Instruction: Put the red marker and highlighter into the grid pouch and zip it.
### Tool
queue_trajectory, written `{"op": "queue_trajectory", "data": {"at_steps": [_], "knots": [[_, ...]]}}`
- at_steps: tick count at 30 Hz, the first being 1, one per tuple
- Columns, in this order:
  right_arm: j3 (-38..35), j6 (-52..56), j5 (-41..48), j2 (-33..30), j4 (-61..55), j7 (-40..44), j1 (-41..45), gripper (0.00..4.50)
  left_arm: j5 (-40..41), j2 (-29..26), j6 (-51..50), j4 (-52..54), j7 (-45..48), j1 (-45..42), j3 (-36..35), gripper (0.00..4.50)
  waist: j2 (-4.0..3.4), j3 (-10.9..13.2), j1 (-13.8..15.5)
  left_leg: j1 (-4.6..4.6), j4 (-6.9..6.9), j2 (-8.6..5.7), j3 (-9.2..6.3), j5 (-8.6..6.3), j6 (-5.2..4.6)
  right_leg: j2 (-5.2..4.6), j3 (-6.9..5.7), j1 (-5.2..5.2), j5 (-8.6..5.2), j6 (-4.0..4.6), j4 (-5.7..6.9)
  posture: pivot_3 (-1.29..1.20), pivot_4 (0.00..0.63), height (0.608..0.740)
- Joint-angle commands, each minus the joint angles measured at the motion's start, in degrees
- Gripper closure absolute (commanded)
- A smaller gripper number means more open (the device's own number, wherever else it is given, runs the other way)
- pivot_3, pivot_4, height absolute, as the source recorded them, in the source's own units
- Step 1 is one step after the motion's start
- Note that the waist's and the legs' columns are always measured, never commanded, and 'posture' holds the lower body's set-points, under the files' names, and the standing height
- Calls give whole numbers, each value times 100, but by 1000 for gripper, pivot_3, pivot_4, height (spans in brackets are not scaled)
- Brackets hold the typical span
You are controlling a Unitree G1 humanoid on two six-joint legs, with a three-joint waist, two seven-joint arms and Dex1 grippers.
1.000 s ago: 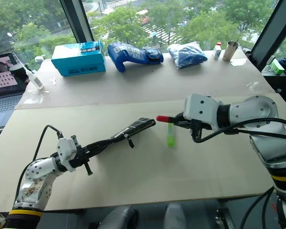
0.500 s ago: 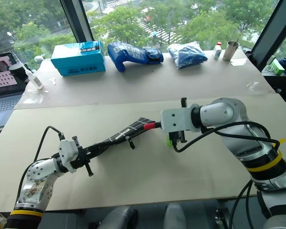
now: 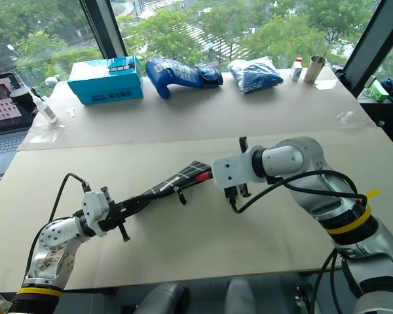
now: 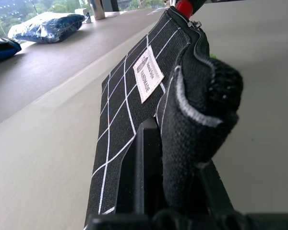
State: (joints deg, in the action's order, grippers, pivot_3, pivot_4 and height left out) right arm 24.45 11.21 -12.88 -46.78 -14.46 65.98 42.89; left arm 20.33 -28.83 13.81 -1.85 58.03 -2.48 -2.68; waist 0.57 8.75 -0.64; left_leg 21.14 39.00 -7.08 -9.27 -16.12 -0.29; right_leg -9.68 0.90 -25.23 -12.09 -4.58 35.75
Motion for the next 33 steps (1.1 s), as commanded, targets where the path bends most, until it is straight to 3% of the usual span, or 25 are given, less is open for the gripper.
{"op": "queue_trajectory", "data": {"at_steps": [1,12,15,20,33], "knots": [[158,-369,-303,225,71,-68,225,4022,-1,-3,86,58,3,-70,4,4500,0,0,-6,0,0,0,0,0,0,0,0,0,0,0,0,0,150,739],[739,-1610,-909,1210,1080,-266,545,4022,5,-20,23,108,-11,-103,34,4500,0,0,-26,-2,0,4,-1,2,6,8,2,-3,4,6,1,0,150,739],[638,-1516,-795,1529,1344,-281,693,4022,4,-19,2,178,-41,-53,47,4500,0,0,-27,-4,-1,6,-5,2,7,12,3,-6,5,8,3,0,150,739],[4,-604,167,1920,1300,-3,709,4022,5,-25,-15,273,-107,41,36,4500,0,0,-22,-3,0,5,-25,2,8,11,3,-7,7,11,3,0,150,739],[-238,-96,230,1672,892,-128,408,4022,63,-47,-96,282,-136,11,-4,4500,0,0,-24,-3,-2,5,-30,2,9,14,4,-13,8,13,7,0,150,739]]}}
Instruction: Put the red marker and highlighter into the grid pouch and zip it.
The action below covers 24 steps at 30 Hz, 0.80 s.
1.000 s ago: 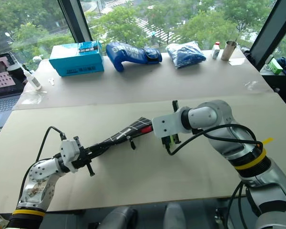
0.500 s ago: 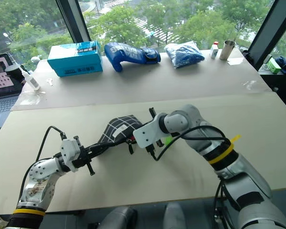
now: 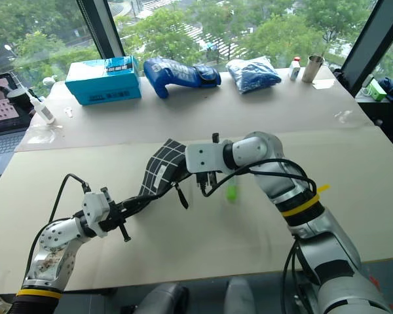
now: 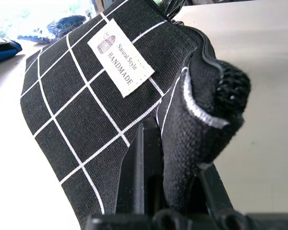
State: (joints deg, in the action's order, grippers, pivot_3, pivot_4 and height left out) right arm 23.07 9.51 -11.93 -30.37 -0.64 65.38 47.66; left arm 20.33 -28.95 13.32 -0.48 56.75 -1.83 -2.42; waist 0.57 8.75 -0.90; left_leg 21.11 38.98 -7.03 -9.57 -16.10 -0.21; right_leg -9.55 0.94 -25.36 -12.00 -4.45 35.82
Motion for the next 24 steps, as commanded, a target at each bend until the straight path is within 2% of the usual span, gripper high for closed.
{"op": "queue_trajectory", "data": {"at_steps": [1,5,11,14,18,20,21,24], "knots": [[-28,56,105,56,-587,-68,-123,4022,69,-31,-57,138,-4,-70,-26,4500,0,0,1,0,0,0,0,0,0,0,0,0,0,0,1,0,150,739],[427,-580,-180,79,-755,-54,-270,4022,83,-17,-102,118,25,-129,-16,4500,0,0,1,0,1,0,0,0,0,0,0,0,0,0,0,0,150,739],[881,-1940,-942,279,50,-692,85,4022,119,-5,-176,121,63,-154,-16,4500,0,0,-11,-1,1,-2,3,0,1,1,0,0,0,0,1,0,150,739],[998,-2581,-1123,438,440,-979,233,4022,123,8,-219,156,54,-145,-10,4500,0,0,-15,-3,0,-1,7,2,4,6,0,-1,1,1,2,0,150,739],[937,-2867,-1009,549,654,-991,263,4022,119,34,-242,209,21,-111,-20,4500,0,0,-15,-3,0,-1,8,2,5,5,0,-1,1,1,2,0,150,739],[818,-2809,-713,533,608,-770,219,3024,113,46,-251,241,1,-84,-30,4500,0,0,-14,-3,0,-1,7,2,5,6,0,-1,1,2,2,0,150,739],[772,-2798,-610,514,580,-693,200,2807,111,49,-255,258,-6,-70,-33,4500,0,0,-15,-3,0,0,5,2,5,6,0,-1,2,2,2,0,150,739],[511,-2405,-147,390,587,-345,178,1792,104,60,-264,298,-22,-34,-40,4500,0,0,-15,-2,-1,1,3,2,5,7,0,-1,2,3,1,0,150,739]]}}
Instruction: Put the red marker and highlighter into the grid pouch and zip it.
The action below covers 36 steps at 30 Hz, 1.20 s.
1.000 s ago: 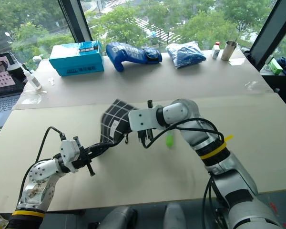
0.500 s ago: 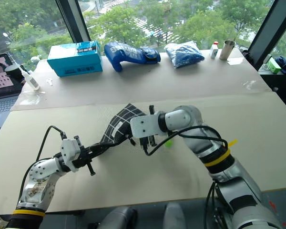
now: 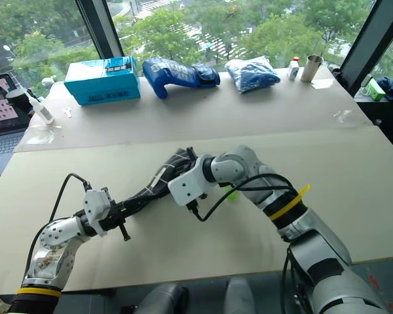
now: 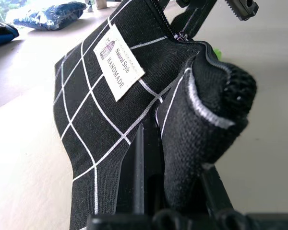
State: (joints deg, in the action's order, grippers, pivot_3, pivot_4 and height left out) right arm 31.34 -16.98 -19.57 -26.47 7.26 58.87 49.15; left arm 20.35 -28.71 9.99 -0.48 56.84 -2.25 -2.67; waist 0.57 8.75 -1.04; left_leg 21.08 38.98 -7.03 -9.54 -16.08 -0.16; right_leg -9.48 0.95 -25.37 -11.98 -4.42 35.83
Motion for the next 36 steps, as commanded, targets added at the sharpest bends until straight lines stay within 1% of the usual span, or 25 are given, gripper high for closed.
{"op": "queue_trajectory", "data": {"at_steps": [1,3,4,7,10,12,14,17,20,22,24,26,30,33,36], "knots": [[-412,374,710,-32,-185,367,43,1438,98,39,67,309,-35,16,-16,4500,0,0,1,0,0,0,0,0,0,0,0,1,0,0,0,0,150,739],[-610,658,694,-84,-90,272,122,809,97,42,59,323,-44,24,-21,4500,0,0,3,0,0,0,-1,0,0,-1,0,1,1,1,-1,0,150,739],[-716,734,814,-190,-95,370,129,490,98,45,50,325,-51,18,-24,4500,0,0,5,0,0,0,-2,0,0,-1,0,1,1,1,0,0,150,739],[-1184,1161,1247,-405,-108,465,197,490,103,41,30,332,-69,6,-32,4500,0,0,25,0,1,-1,-1,0,0,-2,0,2,1,2,-1,0,150,739],[-1631,1451,1622,-785,-54,627,249,490,122,37,12,337,-91,2,-56,4500,0,0,27,1,1,-1,-1,0,0,-2,1,3,1,2,-3,0,150,739],[-1986,1879,1894,-1076,-9,706,226,490,127,30,10,347,-95,22,-62,4500,0,0,34,1,0,-1,0,0,-1,-2,0,3,1,2,-4,0,150,739],[-2307,2316,2118,-1346,43,732,92,490,127,27,8,340,-95,32,-66,4500,0,0,35,1,0,-1,3,-1,-1,-2,1,3,1,2,-5,0,150,739],[-2543,2965,2396,-1539,-184,745,-223,490,129,24,11,335,-99,47,-78,4500,0,0,36,0,-1,0,9,-1,-2,-1,0,5,1,2,-6,0,150,739],[-2591,4173,2650,-1664,-819,705,-686,490,146,21,12,326,-111,56,-112,4500,0,0,16,0,-3,6,13,-2,-3,0,0,5,1,2,-6,0,150,739],[-2577,5232,2680,-1607,-1258,385,-944,490,155,21,21,326,-121,74,-136,4500,0,0,18,3,-3,10,11,-2,-4,-2,3,2,1,2,-4,0,150,739],[-2565,6655,2735,-1338,-1522,-125,-961,490,163,16,28,329,-121,97,-151,4500,0,0,15,5,-2,8,8,-2,-4,-4,6,1,1,2,-5,0,150,739],[-2542,7658,2847,-1122,-1806,-431,-954,490,164,16,25,340,-121,121,-157,4500,0,0,20,3,0,10,7,-2,-4,-4,8,2,3,5,-5,0,150,739],[-2693,8841,3051,-854,-2100,-939,-858,490,158,20,28,330,-115,129,-163,4500,0,0,46,5,1,8,7,-3,-5,-6,7,1,3,5,-5,0,150,739],[-2612,9219,3065,-824,-2187,-1289,-808,490,149,32,31,323,-117,126,-160,4500,0,0,59,6,2,4,7,-3,-5,-10,7,2,4,4,-6,0,150,739],[-2572,9566,3084,-656,-2222,-1679,-794,490,141,60,40,325,-135,123,-148,4500,0,0,57,5,2,4,8,-3,-5,-10,6,2,5,3,-6,0,150,739]]}}
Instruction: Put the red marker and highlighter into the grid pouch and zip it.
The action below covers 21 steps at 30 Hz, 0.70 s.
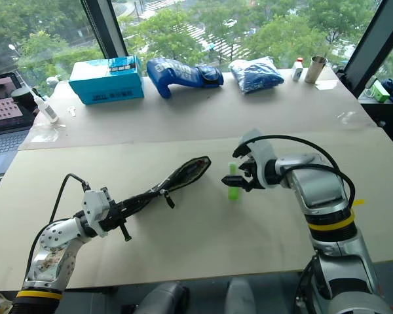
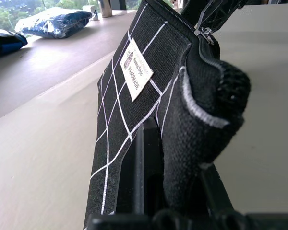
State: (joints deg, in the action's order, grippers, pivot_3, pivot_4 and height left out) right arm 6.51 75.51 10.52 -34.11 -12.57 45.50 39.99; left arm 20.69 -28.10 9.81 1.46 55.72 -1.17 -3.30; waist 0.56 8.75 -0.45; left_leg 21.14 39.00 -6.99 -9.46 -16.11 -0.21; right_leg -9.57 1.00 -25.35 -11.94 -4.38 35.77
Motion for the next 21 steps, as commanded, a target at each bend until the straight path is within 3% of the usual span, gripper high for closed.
{"op": "queue_trajectory", "data": {"at_steps": [1,10,16,21], "knots": [[-54,365,46,163,-222,-487,86,490,100,12,62,137,-33,20,-72,4500,0,0,-5,0,0,0,0,0,0,0,0,0,0,0,1,0,150,739],[-125,613,108,712,99,-1261,-10,490,73,88,50,185,-83,59,-33,4500,0,0,-26,0,0,1,0,1,1,1,0,-2,0,0,3,0,150,739],[405,150,-77,655,341,-1624,-220,490,64,111,54,209,-122,67,-29,4500,-1,-1,-27,-1,0,1,0,1,1,1,0,-1,0,0,2,0,150,739],[536,-308,-155,617,596,-1760,-379,1861,29,128,79,226,-177,65,-21,4500,12,-9,-36,-18,0,1,1,0,0,3,-1,16,0,0,1,0,150,739]]}}
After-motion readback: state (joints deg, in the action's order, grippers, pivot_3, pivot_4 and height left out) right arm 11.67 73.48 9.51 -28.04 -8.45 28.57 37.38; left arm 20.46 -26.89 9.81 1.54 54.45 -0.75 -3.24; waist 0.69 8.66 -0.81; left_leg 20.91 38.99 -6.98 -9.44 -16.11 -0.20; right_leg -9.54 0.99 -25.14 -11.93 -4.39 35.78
